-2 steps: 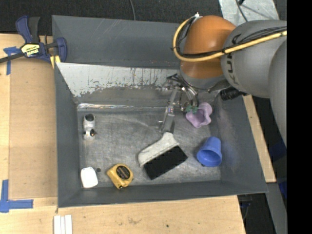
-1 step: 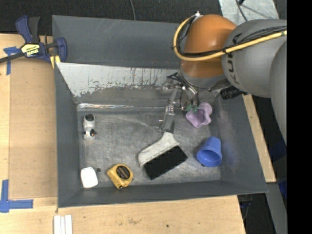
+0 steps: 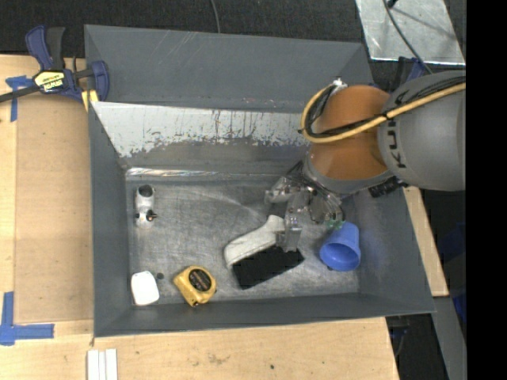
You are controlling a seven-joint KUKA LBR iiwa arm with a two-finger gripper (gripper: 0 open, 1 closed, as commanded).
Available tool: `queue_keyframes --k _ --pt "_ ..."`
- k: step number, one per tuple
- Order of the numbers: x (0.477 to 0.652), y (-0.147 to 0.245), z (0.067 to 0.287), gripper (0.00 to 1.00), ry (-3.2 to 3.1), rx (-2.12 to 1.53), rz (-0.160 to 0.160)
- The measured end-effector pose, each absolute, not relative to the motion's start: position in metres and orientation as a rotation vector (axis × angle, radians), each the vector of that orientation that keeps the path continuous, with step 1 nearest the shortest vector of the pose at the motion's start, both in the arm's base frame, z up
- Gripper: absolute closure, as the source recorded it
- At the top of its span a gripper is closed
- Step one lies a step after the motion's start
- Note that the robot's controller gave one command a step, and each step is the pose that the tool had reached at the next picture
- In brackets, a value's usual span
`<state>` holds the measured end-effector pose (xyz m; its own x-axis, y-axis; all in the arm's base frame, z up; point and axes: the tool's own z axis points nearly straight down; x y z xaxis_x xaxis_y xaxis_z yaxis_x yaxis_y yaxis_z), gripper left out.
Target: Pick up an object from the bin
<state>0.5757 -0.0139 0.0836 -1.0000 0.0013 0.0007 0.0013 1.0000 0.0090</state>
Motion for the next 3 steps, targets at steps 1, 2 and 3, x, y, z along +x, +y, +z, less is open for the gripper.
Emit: queue_keyframes --k 1,2,3 --pt "0.576 -0.014 0.084 1.0 -3.141 -0.002 -0.014" --pt "0.574 -0.008 0.118 1.0 -3.142 -0.027 -0.004" --pt "0.571 -0.013 0.177 1.0 -3.141 -0.054 -0.001"
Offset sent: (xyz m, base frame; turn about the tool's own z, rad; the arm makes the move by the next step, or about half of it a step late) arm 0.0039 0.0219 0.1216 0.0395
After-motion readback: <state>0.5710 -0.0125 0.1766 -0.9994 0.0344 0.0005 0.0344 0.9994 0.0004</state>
